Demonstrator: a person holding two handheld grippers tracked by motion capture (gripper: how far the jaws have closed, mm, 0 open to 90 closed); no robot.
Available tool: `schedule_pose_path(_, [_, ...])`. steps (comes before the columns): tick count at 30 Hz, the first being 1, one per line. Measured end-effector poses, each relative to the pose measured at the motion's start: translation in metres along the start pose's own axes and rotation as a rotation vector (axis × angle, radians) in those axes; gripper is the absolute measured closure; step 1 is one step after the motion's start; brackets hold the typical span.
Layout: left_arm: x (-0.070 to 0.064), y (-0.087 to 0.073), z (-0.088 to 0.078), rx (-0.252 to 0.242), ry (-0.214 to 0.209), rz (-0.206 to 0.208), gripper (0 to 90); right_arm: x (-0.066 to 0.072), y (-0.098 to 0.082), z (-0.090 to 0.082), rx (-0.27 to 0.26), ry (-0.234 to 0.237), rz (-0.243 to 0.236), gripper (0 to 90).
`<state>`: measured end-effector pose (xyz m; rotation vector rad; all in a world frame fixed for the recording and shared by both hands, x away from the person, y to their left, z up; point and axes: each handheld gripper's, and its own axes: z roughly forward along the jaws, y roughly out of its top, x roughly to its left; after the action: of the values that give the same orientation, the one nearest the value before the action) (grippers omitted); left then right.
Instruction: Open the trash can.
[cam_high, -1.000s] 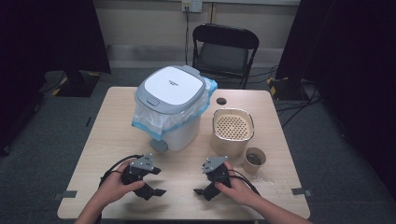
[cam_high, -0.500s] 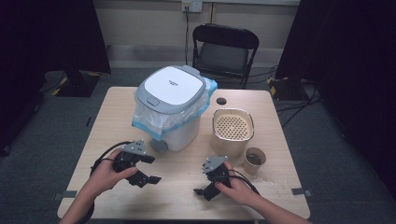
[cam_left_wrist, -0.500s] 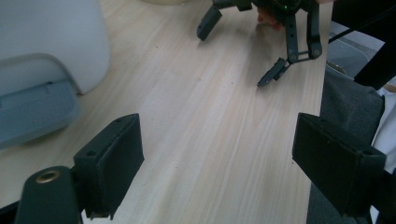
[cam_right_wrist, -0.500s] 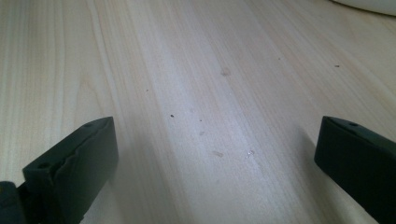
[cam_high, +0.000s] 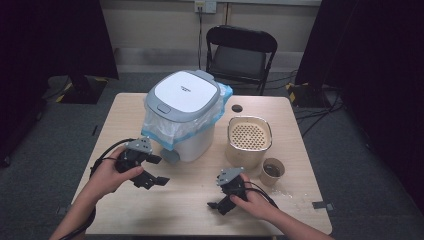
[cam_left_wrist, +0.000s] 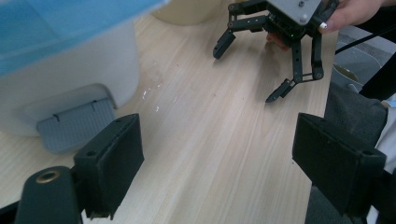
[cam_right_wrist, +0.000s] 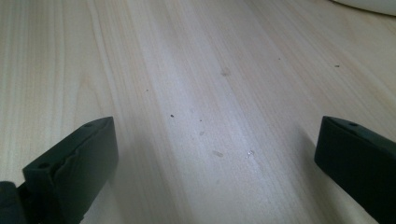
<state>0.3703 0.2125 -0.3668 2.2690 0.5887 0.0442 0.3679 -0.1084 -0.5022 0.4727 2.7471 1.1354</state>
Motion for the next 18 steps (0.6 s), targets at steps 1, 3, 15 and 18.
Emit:
schedule_pose_path(1, [0.0,0.002,-0.002,-0.002,-0.002,0.0,15.9,0.0,0.0,0.0,0.001,0.001,0.002,0.0])
schedule_pose_path(3, [0.001,0.005,-0.006,-0.004,-0.001,0.0,16.0,0.0,0.0,0.0,0.001,0.001,0.001,0.0])
schedule_pose_path(15, [0.004,0.027,-0.027,-0.008,0.003,-0.006,16.0,0.0,0.0,0.0,0.001,0.001,0.002,0.0])
schedule_pose_path(18, [0.004,0.029,-0.028,-0.003,0.005,-0.004,16.0,0.0,0.0,0.0,0.001,0.001,0.002,0.0])
